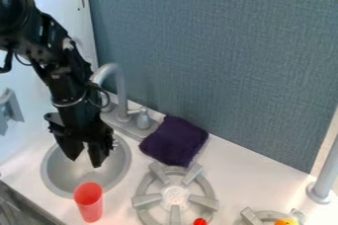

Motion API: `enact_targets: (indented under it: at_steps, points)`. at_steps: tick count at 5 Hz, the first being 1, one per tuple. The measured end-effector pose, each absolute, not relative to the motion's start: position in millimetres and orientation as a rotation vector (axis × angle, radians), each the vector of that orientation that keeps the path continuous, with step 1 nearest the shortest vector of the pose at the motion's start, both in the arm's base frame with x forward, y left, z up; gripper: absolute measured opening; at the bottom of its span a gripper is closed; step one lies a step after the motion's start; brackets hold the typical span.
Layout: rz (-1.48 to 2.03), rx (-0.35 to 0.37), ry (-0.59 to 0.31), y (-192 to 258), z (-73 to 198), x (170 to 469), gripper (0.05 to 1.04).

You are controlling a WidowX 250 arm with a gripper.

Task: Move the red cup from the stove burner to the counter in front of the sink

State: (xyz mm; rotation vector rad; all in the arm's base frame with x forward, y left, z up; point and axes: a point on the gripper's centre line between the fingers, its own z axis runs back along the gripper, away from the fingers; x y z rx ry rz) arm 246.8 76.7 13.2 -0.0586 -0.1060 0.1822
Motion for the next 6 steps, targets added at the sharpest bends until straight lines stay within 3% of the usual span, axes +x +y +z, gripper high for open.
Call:
enact_targets:
  at_steps: [1,2,4,5,6]
  points:
    - [0.163,-0.059,-0.112,73.8,13.7,248.7,1.011]
    - [0.118,-0.064,-0.100,63.8,9.1,250.6,1.006]
    - [0.009,-0.103,-0.152,-3.2,17.7,277.7,1.001]
    - [-0.062,-0.081,-0.170,-43.2,27.1,290.1,1.001]
    - [-0.137,-0.060,-0.131,-86.3,7.9,294.5,1.001]
